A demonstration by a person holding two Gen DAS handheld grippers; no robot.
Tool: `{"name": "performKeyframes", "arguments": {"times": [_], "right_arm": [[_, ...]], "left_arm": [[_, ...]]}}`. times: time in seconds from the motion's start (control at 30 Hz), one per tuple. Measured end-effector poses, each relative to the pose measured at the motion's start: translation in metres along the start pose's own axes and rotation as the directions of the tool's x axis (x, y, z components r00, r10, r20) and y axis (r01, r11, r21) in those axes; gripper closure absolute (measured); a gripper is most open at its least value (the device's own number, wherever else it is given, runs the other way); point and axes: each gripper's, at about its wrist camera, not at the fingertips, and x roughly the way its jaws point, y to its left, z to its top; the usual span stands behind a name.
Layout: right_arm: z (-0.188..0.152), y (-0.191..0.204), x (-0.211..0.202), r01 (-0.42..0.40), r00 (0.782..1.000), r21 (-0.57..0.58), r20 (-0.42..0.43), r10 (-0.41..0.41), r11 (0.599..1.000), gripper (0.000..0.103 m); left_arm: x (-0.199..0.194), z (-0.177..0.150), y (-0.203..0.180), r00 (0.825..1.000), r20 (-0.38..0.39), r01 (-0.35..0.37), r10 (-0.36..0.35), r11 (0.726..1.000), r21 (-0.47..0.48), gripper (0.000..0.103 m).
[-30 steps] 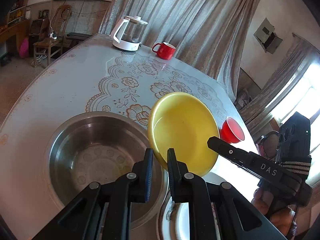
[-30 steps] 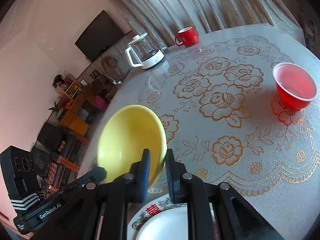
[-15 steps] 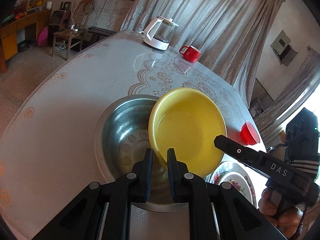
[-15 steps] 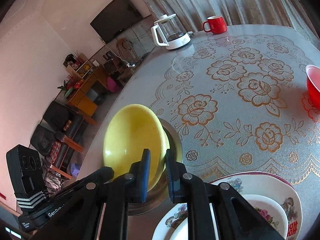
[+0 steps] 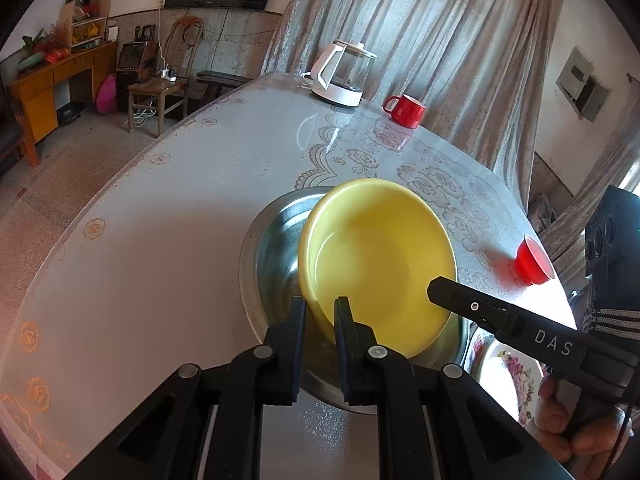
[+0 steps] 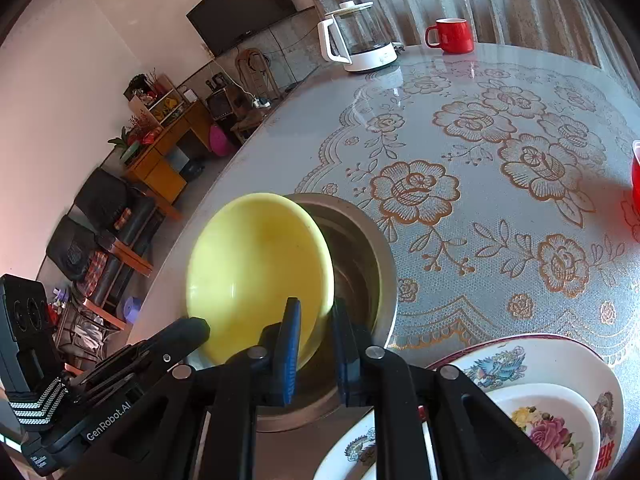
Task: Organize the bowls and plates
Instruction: 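Carry the yellow bowl over the steel bowl and lower it inside, then open the right gripper to release the yellow bowl in the steel bowl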
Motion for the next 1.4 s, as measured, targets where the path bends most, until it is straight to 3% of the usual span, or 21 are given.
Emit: {"name": "performKeyframes", "arguments": {"times": [1.07, 1.4], "right_arm": [[0.0, 0.008, 0.008, 0.134, 0.991, -0.045, 0.009, -0.134, 0.99, 0.089], [-0.002, 0.01, 0.005, 0.145, 0.989, -0.055, 0.025, -0.144, 0.988, 0.081]], "left_arm": [[0.018, 0.006, -0.005, 0.999, 0.017, -0.048, 0.047, 0.996, 0.078, 0.088], [0.015, 0.001, -0.006, 0.998, 0.043, -0.058, 0.054, 0.995, 0.085, 0.085]]}}
